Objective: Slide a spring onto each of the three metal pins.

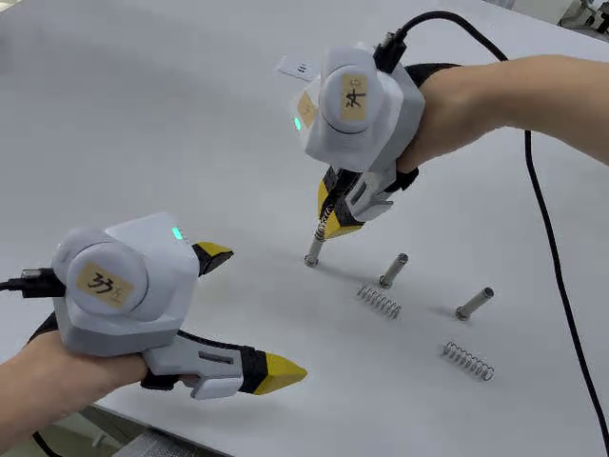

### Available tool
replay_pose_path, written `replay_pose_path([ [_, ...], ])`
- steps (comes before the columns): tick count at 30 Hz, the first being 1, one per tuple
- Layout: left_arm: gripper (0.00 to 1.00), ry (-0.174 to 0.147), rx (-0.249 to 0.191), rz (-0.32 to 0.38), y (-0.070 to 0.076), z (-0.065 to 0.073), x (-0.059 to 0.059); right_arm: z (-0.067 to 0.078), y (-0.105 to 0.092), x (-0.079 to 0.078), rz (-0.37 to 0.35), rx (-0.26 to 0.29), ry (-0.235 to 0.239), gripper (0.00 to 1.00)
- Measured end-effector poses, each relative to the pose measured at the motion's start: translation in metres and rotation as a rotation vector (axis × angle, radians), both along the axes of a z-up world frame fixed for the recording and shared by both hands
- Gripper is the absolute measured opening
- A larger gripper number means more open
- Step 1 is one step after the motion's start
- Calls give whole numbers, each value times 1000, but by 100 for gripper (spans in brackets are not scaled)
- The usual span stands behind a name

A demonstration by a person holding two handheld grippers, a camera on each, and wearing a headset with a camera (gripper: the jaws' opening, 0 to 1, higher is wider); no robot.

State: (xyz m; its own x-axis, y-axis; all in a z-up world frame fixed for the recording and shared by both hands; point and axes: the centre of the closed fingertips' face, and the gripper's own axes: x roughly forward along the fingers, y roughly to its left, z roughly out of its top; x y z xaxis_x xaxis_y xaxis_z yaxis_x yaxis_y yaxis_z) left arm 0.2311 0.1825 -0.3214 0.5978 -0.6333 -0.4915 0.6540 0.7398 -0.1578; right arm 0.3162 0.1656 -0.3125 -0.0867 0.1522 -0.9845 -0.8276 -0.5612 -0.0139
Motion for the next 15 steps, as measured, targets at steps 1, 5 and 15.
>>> replay_pose_path([
  [1, 90, 2, -2, 0, 0, 0, 0, -2, 0, -1, 0, -2, 0, 7],
  [5, 90, 3, -5, 5, 1, 0, 0, -7, -1, 0, 5, -19, -8, 7],
  [15, 90, 10, -10, 11, 2, -2, 0, -21, -3, -5, 1, -40, -4, 7],
])
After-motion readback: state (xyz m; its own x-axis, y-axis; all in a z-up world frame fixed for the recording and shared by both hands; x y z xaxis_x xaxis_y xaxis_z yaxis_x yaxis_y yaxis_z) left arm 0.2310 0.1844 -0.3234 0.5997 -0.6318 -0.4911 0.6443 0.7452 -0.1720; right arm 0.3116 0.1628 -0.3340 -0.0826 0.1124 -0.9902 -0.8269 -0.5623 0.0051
